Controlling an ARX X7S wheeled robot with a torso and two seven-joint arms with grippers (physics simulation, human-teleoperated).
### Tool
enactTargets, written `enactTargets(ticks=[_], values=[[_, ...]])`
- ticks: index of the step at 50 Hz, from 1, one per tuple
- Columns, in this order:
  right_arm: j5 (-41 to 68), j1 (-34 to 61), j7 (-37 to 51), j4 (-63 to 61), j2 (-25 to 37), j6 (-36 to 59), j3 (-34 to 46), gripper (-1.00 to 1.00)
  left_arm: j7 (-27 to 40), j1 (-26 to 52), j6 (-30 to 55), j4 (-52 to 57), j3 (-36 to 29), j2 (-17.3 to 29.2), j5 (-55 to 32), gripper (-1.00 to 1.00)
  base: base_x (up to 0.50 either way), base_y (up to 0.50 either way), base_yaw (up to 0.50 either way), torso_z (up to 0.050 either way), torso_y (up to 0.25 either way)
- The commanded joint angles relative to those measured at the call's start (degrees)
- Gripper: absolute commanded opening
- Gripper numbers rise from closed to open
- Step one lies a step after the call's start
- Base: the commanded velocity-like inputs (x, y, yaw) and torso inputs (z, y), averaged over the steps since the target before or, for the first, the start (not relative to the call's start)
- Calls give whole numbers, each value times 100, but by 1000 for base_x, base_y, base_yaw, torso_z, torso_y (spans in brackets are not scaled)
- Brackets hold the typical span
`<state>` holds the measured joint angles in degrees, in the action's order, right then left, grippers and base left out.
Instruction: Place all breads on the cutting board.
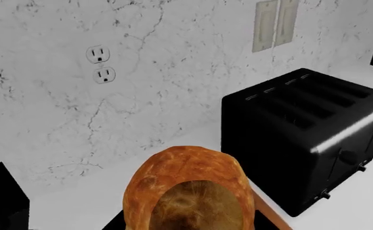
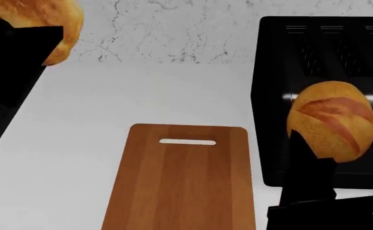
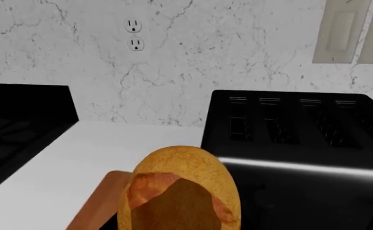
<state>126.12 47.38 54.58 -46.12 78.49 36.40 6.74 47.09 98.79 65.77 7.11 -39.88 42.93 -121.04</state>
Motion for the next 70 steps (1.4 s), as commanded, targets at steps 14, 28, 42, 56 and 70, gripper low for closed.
enactTargets(ticks=[14, 28, 42, 56, 70], values=[[-263, 10, -38, 120, -243, 283, 150, -100, -5569, 1244, 984, -4311, -2642, -2897, 4130, -100, 0, 0, 0, 0, 0], [-423, -1101, -266, -73, 63, -77, -602, -100, -7766, 1142, 365, -5876, -4043, -4262, 5354, -100, 0, 0, 0, 0, 1], [-716, -2985, -450, -90, -485, 507, -2467, -100, -7093, 120, -224, -5783, -4852, -4293, 4698, -100, 0, 0, 0, 0, 1], [-710, -3044, -384, -124, -562, 528, -2482, -100, -6510, -328, -643, -5749, -4870, -4293, 4348, -100, 0, 0, 0, 1, 1], [-705, -3372, -394, -117, -758, 777, -2931, -100, -6355, -433, -766, -5730, -4892, -4293, 4378, 100, 0, 0, 0, 0, 0]])
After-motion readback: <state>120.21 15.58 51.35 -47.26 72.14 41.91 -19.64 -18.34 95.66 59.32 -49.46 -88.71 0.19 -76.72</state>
